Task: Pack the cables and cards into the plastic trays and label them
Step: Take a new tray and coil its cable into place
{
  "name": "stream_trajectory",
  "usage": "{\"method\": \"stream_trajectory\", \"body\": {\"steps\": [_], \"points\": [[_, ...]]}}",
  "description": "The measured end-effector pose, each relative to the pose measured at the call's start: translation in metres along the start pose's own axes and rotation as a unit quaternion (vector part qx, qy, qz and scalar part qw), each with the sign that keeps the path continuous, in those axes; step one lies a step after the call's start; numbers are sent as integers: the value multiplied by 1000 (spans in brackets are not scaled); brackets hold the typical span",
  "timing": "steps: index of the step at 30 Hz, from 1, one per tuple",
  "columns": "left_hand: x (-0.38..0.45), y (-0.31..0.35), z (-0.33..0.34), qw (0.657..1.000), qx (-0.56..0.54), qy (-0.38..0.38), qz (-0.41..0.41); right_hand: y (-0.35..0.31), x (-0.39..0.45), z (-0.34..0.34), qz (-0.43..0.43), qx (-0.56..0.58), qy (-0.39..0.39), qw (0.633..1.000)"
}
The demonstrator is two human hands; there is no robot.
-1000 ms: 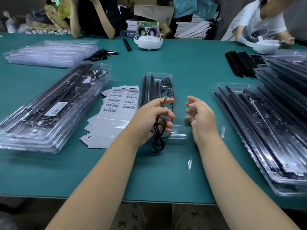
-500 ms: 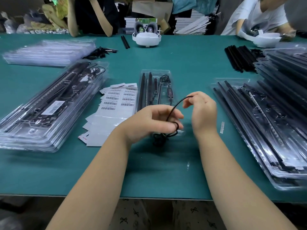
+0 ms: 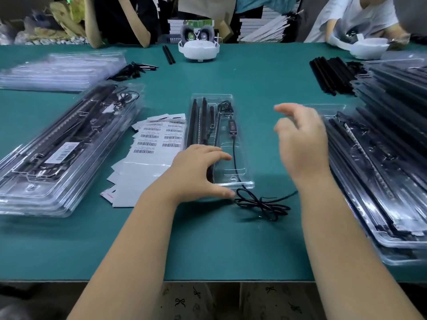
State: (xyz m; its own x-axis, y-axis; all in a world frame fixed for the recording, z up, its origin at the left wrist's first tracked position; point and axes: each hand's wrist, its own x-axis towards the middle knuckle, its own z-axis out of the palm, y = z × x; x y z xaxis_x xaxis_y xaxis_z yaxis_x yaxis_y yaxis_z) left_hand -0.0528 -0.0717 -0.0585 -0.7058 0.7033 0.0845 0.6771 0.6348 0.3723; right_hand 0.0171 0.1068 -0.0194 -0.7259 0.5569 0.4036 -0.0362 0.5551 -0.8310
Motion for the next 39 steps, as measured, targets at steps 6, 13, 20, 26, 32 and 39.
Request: {"method": "stream_trajectory", "body": {"steps": [6, 13, 20, 26, 32, 39], "points": [[2, 2, 4, 1000, 14, 18, 0, -1, -45, -10, -45, -214, -318, 923], [2, 3, 2, 997, -49, 34, 41, 16, -61, -24, 3, -357, -313, 880], [-6, -3, -6, 995, -98, 25, 22, 24, 1, -23, 160, 5, -41, 986], [-14, 5, -15, 998, -31, -49, 0, 12, 40, 2, 200, 172, -17, 964], [-11, 20, -42, 982, -25, -179, -53, 26, 30, 28, 170, 401, -87, 896], [48, 41, -33, 997, -29, 6, -66, 28, 25, 32, 161, 515, -133, 831]]}}
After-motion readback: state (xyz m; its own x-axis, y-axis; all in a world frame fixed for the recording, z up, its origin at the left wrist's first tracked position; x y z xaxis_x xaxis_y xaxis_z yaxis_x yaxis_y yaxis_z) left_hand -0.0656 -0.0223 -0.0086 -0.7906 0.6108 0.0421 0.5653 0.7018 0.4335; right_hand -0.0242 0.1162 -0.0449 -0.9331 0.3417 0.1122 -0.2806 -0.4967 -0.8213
